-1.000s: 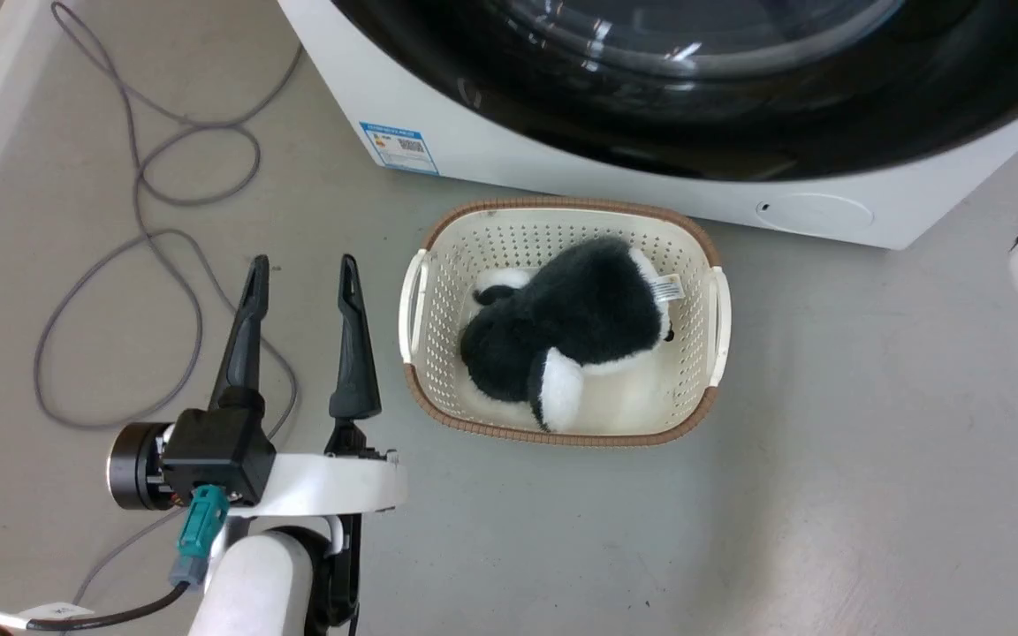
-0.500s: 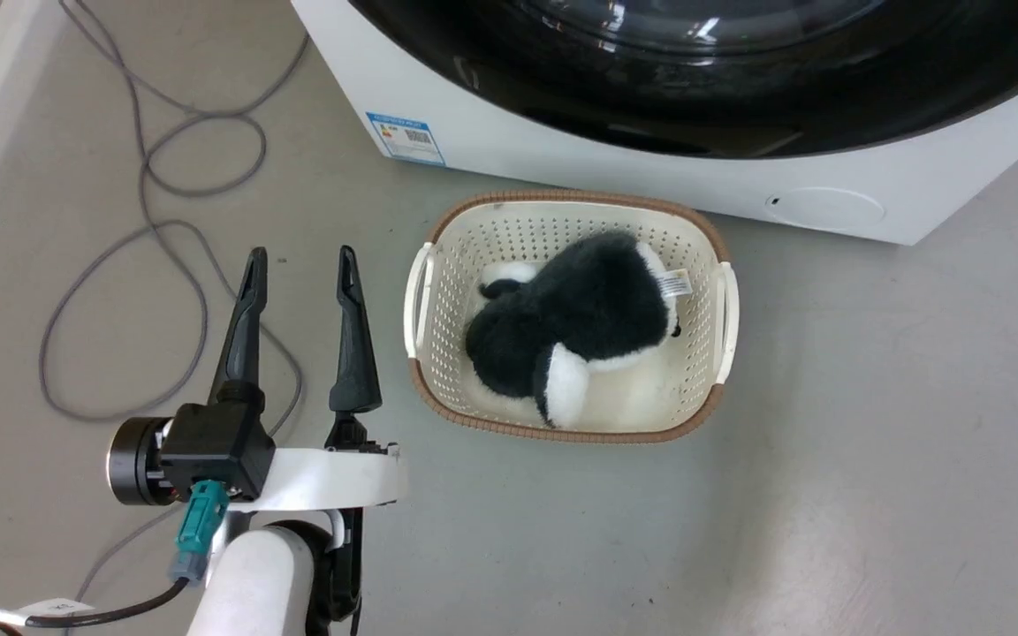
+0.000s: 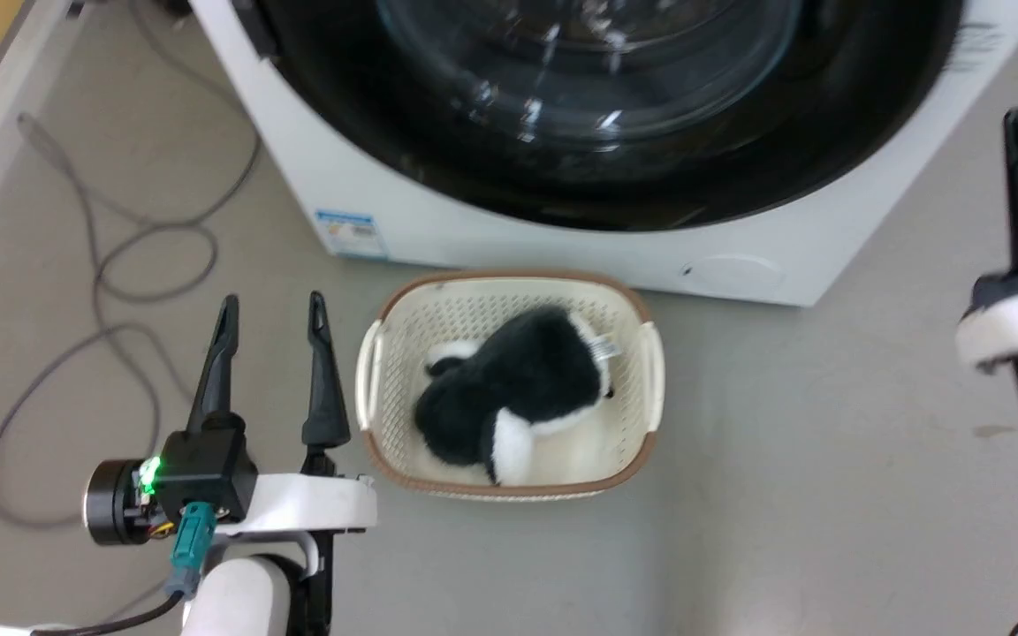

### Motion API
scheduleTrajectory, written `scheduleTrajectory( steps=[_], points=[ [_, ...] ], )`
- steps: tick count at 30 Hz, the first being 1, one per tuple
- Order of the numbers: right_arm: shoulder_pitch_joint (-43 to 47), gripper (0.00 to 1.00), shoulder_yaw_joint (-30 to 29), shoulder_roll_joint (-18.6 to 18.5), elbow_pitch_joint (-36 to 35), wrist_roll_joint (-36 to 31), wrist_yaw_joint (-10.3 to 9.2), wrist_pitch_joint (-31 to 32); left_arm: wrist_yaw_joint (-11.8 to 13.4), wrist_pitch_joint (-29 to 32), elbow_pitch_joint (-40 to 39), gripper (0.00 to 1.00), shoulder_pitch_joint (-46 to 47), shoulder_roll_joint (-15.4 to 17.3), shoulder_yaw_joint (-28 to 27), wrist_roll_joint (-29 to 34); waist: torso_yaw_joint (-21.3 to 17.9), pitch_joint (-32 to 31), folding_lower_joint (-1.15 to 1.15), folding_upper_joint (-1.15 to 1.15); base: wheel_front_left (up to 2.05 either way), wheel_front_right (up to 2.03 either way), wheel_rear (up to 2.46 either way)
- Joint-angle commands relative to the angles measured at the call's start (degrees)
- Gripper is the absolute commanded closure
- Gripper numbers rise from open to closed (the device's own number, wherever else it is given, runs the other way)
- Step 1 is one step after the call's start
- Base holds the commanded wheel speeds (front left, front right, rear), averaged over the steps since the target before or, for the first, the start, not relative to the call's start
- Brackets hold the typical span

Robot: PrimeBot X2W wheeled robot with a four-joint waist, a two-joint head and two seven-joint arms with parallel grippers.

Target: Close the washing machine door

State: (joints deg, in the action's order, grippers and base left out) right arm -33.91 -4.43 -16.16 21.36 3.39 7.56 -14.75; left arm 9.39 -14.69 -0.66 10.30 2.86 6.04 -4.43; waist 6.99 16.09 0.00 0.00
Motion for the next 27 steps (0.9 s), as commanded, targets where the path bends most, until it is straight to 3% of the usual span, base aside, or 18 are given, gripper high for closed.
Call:
scheduleTrajectory(
  steps=[1, 9, 10, 11, 12, 13, 19, 27],
  points=[
    [1.84, 1.0, -0.21, 0.92, -1.32, -0.73, -0.08, -0.25, -0.15, -0.3, 0.26, 0.0, -0.77, 0.02, -0.44, 0.47, -2.25, -2.4, 0.0, 0.0, 0.0, 0.0, 0.0],
    [12.35, 1.0, -0.37, 7.09, -7.27, -2.05, -0.08, -0.25, -0.25, -0.3, 1.61, 0.0, -4.22, 0.03, -2.11, 1.84, -5.78, -7.69, 0.0, 0.0, 0.0, 0.0, 0.0],
    [13.55, 0.95, -0.36, 7.87, -7.75, -2.04, -0.08, -0.25, -0.21, -0.3, 1.74, 0.0, -4.69, 0.03, -2.31, 1.92, -6.12, -8.21, 0.0, 0.0, 0.0, 0.0, 0.0],
    [14.67, 0.65, -0.23, 8.6, -8.03, -1.83, -0.08, -0.25, -0.14, -0.3, 1.89, 0.0, -5.15, 0.03, -2.55, 1.97, -6.54, -8.82, 0.0, 0.0, 0.0, 0.0, 0.0],
    [15.72, 0.24, -0.04, 9.13, -8.3, -1.66, -0.08, -0.25, -0.15, -0.3, 2.06, 0.0, -5.59, 0.03, -2.69, 2.06, -6.84, -9.25, 0.0, 0.0, 0.0, 0.0, 0.0],
    [16.6, 0.0, 0.1, 9.51, -8.47, -1.6, -0.08, -0.25, -0.14, -0.3, 2.25, 0.0, -6.0, 0.03, -2.82, 2.13, -7.18, -9.75, 0.0, 0.0, 0.0, 0.0, 0.0],
    [23.1, 0.0, -0.74, 12.32, -10.35, 0.34, -0.08, -0.25, -0.33, -0.3, 3.0, 0.0, -8.35, 0.02, -3.21, 2.27, -8.71, -12.53, 0.0, 0.0, 0.0, 0.0, 0.0],
    [30.66, 0.0, -0.82, 13.23, -14.3, 2.46, -0.08, -0.25, -0.35, -0.3, 3.59, 0.0, -11.42, 0.02, -3.56, 2.09, -9.93, -15.51, 0.0, 0.0, 0.0, 0.0, 0.0]
  ],
)
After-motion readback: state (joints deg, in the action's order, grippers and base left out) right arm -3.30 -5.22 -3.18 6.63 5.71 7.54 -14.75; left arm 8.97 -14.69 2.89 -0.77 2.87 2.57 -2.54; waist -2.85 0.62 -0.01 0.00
